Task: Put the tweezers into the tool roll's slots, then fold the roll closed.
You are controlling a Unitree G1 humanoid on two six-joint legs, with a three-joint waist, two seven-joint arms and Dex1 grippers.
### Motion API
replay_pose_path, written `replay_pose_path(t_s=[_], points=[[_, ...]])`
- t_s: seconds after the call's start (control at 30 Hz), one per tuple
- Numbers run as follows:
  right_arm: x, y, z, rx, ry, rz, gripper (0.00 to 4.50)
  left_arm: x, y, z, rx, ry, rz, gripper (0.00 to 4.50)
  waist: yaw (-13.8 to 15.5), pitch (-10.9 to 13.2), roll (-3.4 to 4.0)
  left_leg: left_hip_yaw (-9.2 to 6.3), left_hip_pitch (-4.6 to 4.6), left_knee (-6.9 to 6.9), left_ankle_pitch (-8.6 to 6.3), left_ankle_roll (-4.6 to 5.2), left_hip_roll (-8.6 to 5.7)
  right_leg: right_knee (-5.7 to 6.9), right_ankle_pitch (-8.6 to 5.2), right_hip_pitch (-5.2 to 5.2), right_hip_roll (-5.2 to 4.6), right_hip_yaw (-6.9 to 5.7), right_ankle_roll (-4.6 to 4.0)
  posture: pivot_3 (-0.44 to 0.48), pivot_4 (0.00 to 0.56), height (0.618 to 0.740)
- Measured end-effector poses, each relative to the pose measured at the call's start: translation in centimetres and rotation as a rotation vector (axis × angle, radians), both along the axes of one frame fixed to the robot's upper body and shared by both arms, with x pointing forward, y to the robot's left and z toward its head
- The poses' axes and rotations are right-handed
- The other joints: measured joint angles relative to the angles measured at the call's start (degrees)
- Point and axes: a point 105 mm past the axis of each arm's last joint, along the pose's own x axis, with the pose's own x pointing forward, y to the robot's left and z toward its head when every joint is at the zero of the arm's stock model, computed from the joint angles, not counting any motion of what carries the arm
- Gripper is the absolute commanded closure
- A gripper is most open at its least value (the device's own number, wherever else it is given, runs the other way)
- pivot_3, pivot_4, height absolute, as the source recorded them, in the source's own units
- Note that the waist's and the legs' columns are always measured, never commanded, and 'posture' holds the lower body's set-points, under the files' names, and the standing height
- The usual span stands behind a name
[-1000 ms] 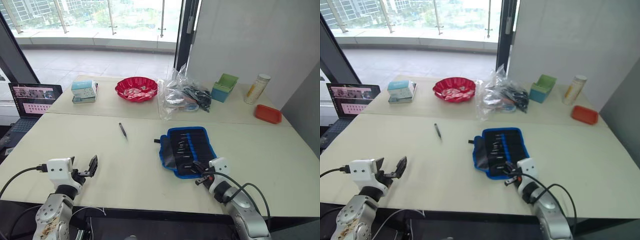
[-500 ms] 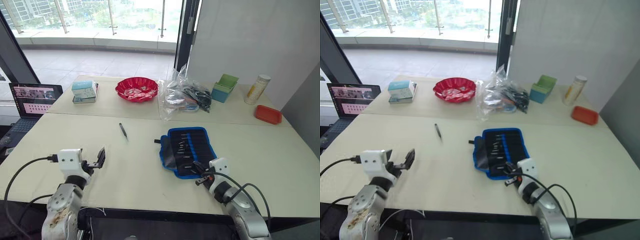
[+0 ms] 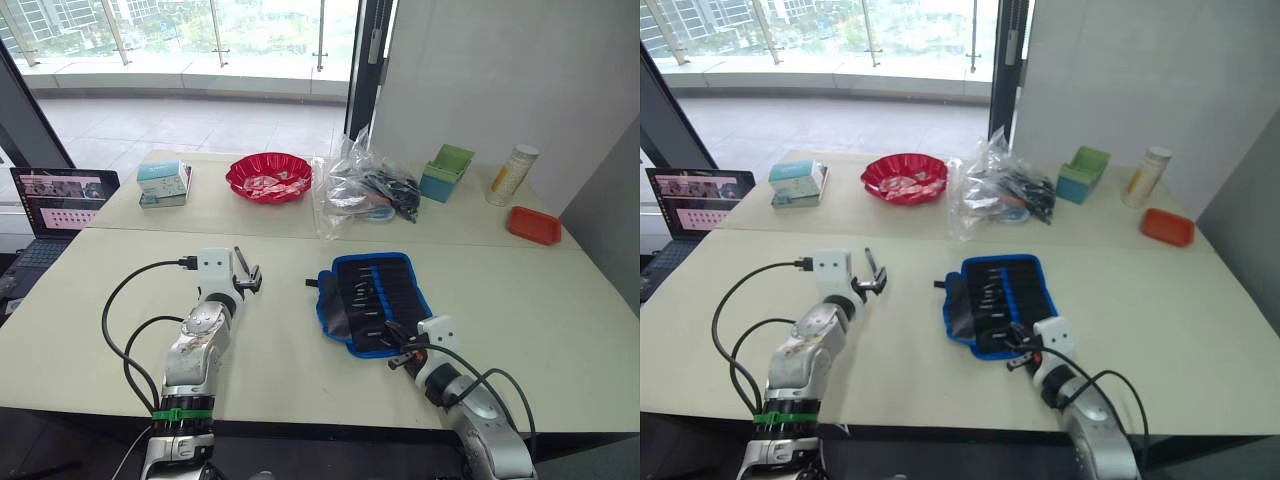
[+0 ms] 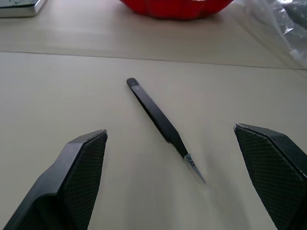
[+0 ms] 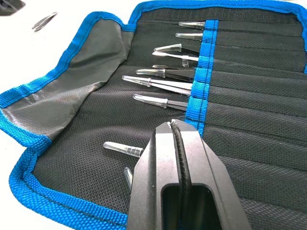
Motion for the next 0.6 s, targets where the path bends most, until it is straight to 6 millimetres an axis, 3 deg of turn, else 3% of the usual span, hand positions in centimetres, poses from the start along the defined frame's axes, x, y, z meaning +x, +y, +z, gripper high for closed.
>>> replay_pose_path(t_s=[0.1, 0.23, 0.27, 0.6], points=[[-0.1, 0.0, 0.0, 0.003, -0.001, -0.010, 4.50, 1.1, -1.3, -1.1, -0.046, 0.052, 0.004, 0.02, 0.17, 0.00, -0.01, 0.00, -0.02, 0.00, 0.00, 0.00, -0.02, -0.01, 0.00, 0.00, 0.00, -0.01, 0.00, 0.000, 0.150, 0.740], [-0.1, 0.1, 0.1, 0.011, -0.003, -0.021, 4.50, 2.1, -2.1, -1.2, -0.037, 0.062, 0.002, 0.02, 0.07, 0.00, 0.01, 0.01, -0.02, 0.00, 0.00, 0.00, -0.04, -0.01, 0.00, 0.00, -0.01, 0.00, 0.00, 0.000, 0.150, 0.740], [-0.1, 0.1, 0.1, 0.011, -0.002, -0.022, 4.50, 2.1, -2.2, -1.2, -0.026, 0.062, 0.001, 0.57, 0.11, 0.00, 0.01, 0.00, -0.02, 0.00, 0.00, 0.00, -0.05, 0.00, 0.00, 0.00, -0.02, 0.00, 0.00, 0.000, 0.150, 0.740], [-0.2, 0.0, 0.0, 0.007, -0.001, -0.041, 4.50, 1.5, -2.1, -1.8, 0.003, 0.064, 0.036, 3.75, 0.19, 0.01, 0.03, 0.00, -0.02, 0.00, 0.00, 0.00, -0.08, -0.01, 0.00, 0.00, -0.07, 0.00, 0.00, 0.000, 0.150, 0.740]])
